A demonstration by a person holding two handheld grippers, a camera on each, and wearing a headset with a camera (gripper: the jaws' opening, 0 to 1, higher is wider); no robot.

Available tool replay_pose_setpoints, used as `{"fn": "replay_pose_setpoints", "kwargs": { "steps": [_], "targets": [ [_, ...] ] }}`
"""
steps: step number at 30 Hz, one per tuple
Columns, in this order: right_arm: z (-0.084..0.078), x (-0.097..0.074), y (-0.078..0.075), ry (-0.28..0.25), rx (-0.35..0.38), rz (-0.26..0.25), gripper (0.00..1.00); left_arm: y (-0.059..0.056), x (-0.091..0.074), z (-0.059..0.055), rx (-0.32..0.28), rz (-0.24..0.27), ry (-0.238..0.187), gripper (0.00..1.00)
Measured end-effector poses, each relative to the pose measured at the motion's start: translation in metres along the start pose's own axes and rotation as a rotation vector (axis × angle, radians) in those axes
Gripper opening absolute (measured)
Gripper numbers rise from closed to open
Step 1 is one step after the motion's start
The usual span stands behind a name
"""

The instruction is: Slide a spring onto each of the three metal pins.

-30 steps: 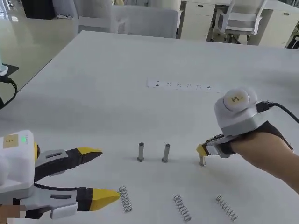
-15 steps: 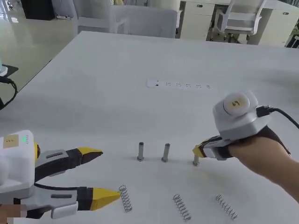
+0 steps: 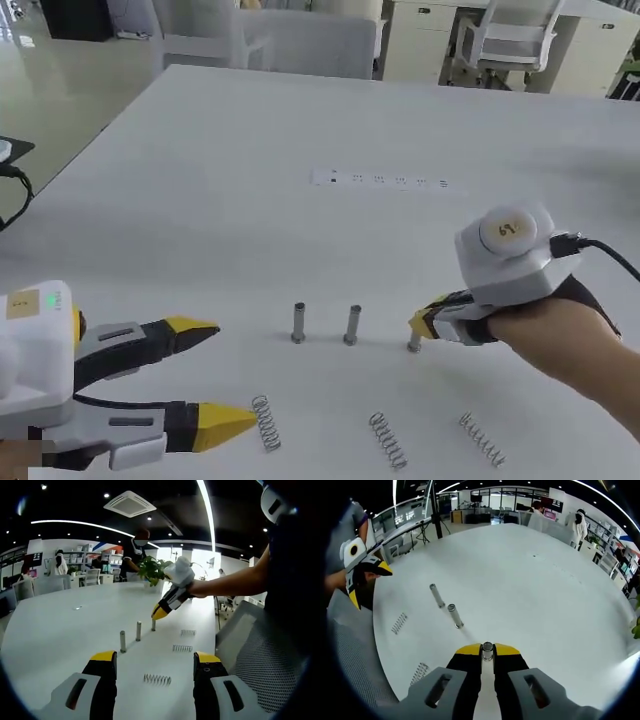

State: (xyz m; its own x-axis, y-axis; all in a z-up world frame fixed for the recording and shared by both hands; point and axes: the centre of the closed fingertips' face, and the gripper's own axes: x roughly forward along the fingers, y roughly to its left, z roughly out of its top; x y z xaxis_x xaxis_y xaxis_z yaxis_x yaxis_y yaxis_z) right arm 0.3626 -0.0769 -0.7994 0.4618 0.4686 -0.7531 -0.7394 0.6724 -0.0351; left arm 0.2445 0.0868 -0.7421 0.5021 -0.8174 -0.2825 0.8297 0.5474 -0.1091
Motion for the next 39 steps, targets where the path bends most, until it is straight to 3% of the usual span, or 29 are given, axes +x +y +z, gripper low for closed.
{"fn": "replay_pose_setpoints", "kwargs": {
  "steps": [18, 28, 33, 39],
  "targets": [
    [-0.010, -0.002, 0.000, 0.005, 0.009, 0.007, 0.10, 0.000, 0.003, 0.000, -0.001, -0.004, 0.002, 0.57],
    [-0.016, -0.012, -0.002, 0.010, 0.014, -0.001, 0.13, -0.001, 0.004, -0.001, -0.004, -0.006, -0.004, 0.57],
    [-0.023, -0.020, -0.001, 0.022, 0.027, -0.001, 0.14, -0.001, 0.005, -0.001, -0.004, -0.009, -0.005, 0.57],
    [-0.036, -0.026, 0.007, 0.079, 0.041, 0.022, 0.14, -0.001, 0.006, -0.002, -0.006, -0.014, -0.007, 0.57]
  ]
}}
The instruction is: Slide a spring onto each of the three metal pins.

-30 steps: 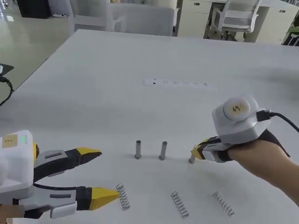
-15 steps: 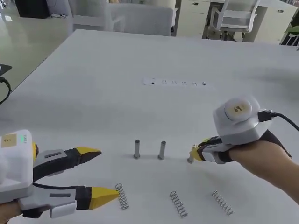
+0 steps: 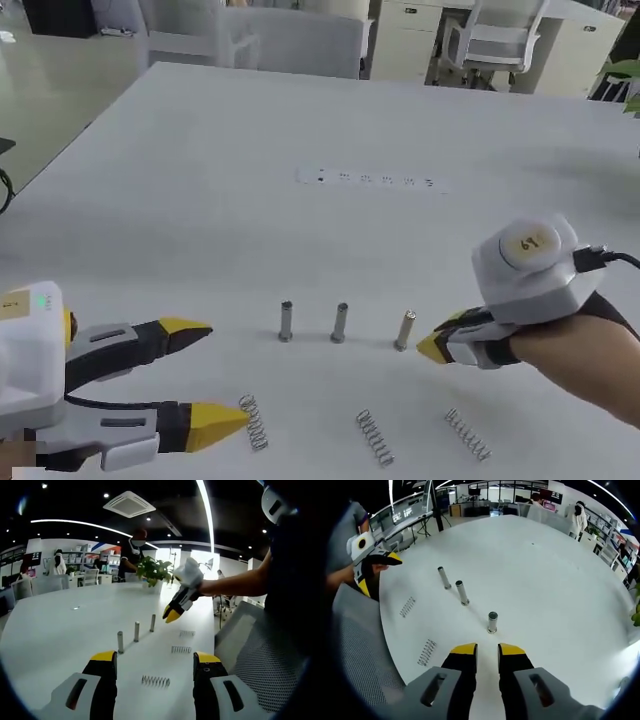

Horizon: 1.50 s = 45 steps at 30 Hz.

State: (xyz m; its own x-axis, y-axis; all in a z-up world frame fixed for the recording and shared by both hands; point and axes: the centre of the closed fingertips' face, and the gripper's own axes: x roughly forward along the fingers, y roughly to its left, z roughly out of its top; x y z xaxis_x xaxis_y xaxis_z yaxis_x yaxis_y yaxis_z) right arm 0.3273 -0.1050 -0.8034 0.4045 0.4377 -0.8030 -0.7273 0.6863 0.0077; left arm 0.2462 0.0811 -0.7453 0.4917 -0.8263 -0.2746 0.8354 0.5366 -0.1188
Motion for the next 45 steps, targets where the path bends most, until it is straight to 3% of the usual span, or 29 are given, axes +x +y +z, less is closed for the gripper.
{"fn": "replay_pose_setpoints", "kwargs": {
  "steps": [10, 19, 33, 43, 45],
  "targets": [
    [-0.039, -0.007, 0.011, 0.119, 0.029, 0.022, 0.14, -0.002, 0.005, 0.001, 0.000, -0.006, -0.001, 0.57],
    [-0.059, -0.009, 0.014, 0.190, 0.049, 0.016, 0.13, -0.004, 0.008, 0.001, 0.003, -0.012, -0.001, 0.57],
    [-0.072, -0.001, 0.020, 0.272, 0.032, 0.014, 0.11, -0.003, 0.007, 0.000, -0.004, -0.009, -0.007, 0.56],
    [-0.073, 0.001, 0.019, 0.285, 0.009, -0.006, 0.09, -0.003, 0.007, -0.001, -0.009, -0.008, -0.008, 0.56],
    [-0.074, 0.001, 0.020, 0.295, -0.023, -0.016, 0.09, -0.003, 0.007, -0.001, -0.010, -0.009, -0.009, 0.56]
  ]
}}
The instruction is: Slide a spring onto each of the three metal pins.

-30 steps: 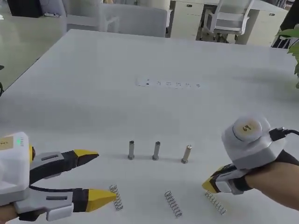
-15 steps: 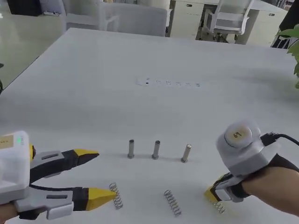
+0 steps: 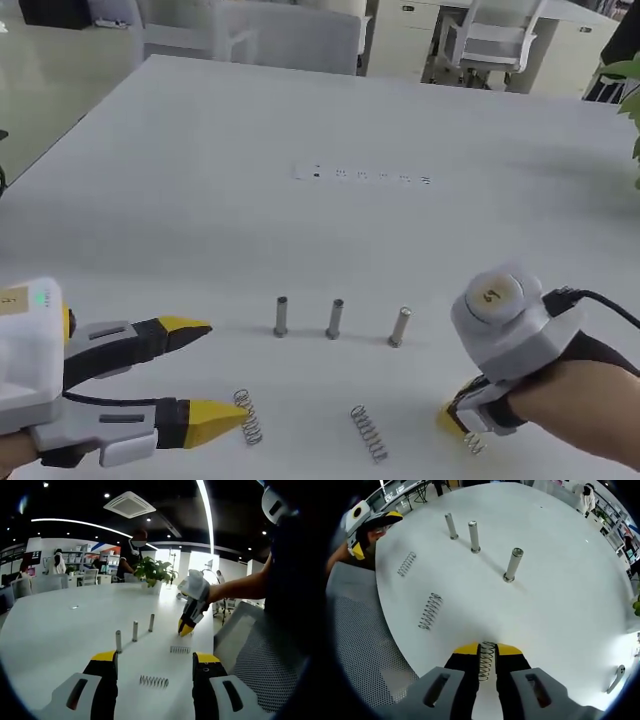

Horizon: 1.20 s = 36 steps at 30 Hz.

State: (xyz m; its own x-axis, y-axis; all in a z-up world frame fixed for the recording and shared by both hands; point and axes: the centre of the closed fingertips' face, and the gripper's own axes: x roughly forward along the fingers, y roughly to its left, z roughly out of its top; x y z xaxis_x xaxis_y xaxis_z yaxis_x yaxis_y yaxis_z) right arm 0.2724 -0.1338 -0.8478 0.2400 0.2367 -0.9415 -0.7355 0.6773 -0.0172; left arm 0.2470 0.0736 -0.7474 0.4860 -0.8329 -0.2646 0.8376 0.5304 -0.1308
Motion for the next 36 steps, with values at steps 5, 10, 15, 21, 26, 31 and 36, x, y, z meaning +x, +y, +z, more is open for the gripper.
{"fn": "replay_pose_setpoints", "kwargs": {
  "steps": [5, 10, 15, 21, 26, 31, 36],
  "targets": [
    [0.001, 0.000, 0.000, 0.001, -0.007, -0.008, 0.08, -0.001, 0.001, 0.001, 0.002, -0.002, -0.004, 0.56],
    [0.004, -0.003, -0.001, -0.026, 0.001, -0.013, 0.08, -0.001, -0.001, 0.002, 0.003, -0.001, -0.006, 0.56],
    [0.013, -0.011, 0.000, -0.071, 0.013, -0.005, 0.08, -0.001, -0.001, 0.002, 0.001, -0.002, -0.007, 0.55],
    [0.020, -0.018, -0.002, -0.111, 0.022, -0.005, 0.08, -0.002, 0.001, 0.004, 0.004, -0.007, -0.011, 0.55],
    [0.023, -0.023, -0.005, -0.142, 0.026, -0.009, 0.08, -0.002, 0.001, 0.004, 0.006, -0.009, -0.007, 0.55],
    [0.028, -0.029, -0.005, -0.171, 0.037, -0.005, 0.08, -0.002, 0.002, 0.006, 0.007, -0.010, -0.010, 0.55],
    [0.039, -0.039, -0.003, -0.222, 0.047, 0.002, 0.08, -0.004, 0.003, 0.008, 0.008, -0.014, -0.012, 0.55]
  ]
}}
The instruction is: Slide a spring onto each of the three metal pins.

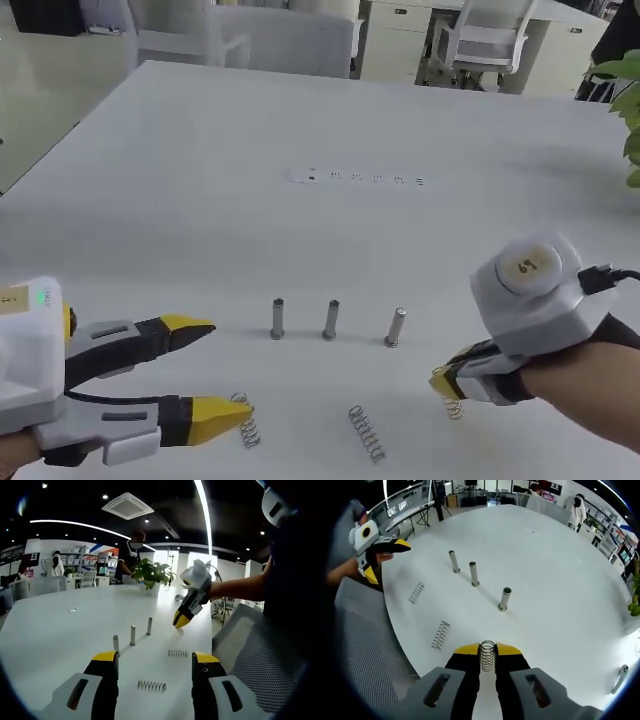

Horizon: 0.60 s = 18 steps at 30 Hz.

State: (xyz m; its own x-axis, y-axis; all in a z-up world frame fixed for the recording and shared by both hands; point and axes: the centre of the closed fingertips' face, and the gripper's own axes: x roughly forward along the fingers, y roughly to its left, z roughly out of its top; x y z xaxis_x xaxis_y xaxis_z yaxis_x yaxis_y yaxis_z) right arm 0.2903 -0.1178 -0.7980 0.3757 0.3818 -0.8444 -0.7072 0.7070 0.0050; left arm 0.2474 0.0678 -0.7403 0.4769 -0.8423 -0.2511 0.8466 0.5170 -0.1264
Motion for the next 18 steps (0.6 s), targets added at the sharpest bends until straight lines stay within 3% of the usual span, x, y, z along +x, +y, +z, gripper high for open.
{"fn": "replay_pose_setpoints", "kwargs": {
  "steps": [8, 18],
  "targets": [
    [0.029, -0.014, 0.016, -0.096, -0.011, 0.020, 0.08, -0.004, 0.005, 0.007, 0.000, -0.011, -0.020, 0.54],
    [0.081, -0.042, 0.056, -0.284, -0.066, 0.093, 0.08, -0.012, 0.014, 0.018, 0.000, -0.043, -0.049, 0.51]
  ]
}}
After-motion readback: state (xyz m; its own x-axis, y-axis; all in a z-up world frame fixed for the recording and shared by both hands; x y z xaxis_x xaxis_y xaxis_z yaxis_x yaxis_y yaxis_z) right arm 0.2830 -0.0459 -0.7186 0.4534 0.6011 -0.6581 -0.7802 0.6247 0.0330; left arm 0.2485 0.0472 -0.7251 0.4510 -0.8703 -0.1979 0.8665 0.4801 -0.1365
